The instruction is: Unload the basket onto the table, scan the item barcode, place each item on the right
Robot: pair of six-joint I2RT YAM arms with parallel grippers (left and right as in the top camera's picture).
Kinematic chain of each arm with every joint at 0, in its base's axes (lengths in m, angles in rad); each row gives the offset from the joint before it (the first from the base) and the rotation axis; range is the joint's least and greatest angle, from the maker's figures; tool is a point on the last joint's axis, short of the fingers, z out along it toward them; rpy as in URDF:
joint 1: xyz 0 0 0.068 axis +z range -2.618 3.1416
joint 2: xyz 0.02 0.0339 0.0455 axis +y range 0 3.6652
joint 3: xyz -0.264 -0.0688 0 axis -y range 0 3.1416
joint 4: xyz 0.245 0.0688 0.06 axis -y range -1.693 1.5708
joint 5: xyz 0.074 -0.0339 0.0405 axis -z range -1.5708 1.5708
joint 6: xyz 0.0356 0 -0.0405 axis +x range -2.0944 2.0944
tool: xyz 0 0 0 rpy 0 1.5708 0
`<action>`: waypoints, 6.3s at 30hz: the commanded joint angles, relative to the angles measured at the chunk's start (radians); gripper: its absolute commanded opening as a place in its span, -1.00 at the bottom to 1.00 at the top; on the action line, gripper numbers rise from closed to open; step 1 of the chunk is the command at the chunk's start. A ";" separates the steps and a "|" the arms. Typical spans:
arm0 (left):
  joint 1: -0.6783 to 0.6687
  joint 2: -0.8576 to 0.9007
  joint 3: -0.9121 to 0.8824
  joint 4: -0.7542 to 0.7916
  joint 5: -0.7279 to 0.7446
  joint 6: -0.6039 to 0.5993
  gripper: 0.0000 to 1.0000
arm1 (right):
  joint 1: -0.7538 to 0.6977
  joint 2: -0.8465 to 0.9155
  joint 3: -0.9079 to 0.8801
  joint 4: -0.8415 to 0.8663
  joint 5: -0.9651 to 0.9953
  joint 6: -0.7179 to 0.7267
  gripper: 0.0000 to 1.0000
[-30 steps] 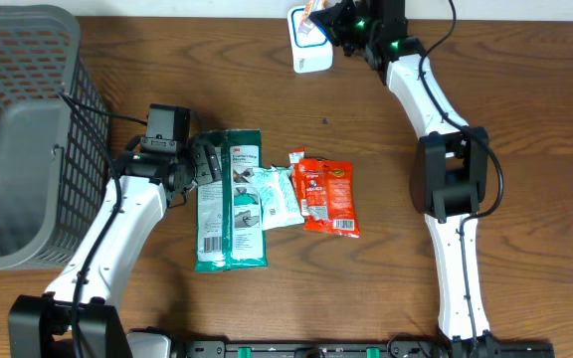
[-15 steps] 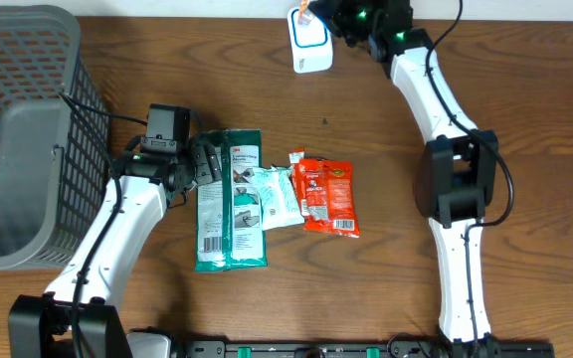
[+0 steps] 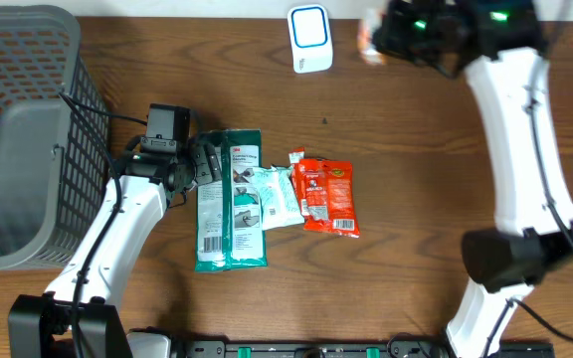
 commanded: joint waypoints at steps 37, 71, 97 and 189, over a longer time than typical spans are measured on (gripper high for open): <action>0.003 0.007 -0.009 0.000 -0.008 -0.002 0.68 | -0.431 -0.009 -0.902 0.330 0.917 -0.308 0.81; 0.003 0.007 -0.009 0.000 -0.008 -0.002 0.68 | -0.092 -0.040 -0.869 0.102 -0.360 -0.504 0.00; 0.003 0.007 -0.009 0.000 -0.008 -0.002 0.68 | 0.479 -0.043 -0.894 0.531 0.435 -0.093 -0.98; 0.003 0.007 -0.009 0.000 -0.008 -0.002 0.68 | 0.180 -0.114 -0.931 0.056 0.444 -0.106 -0.92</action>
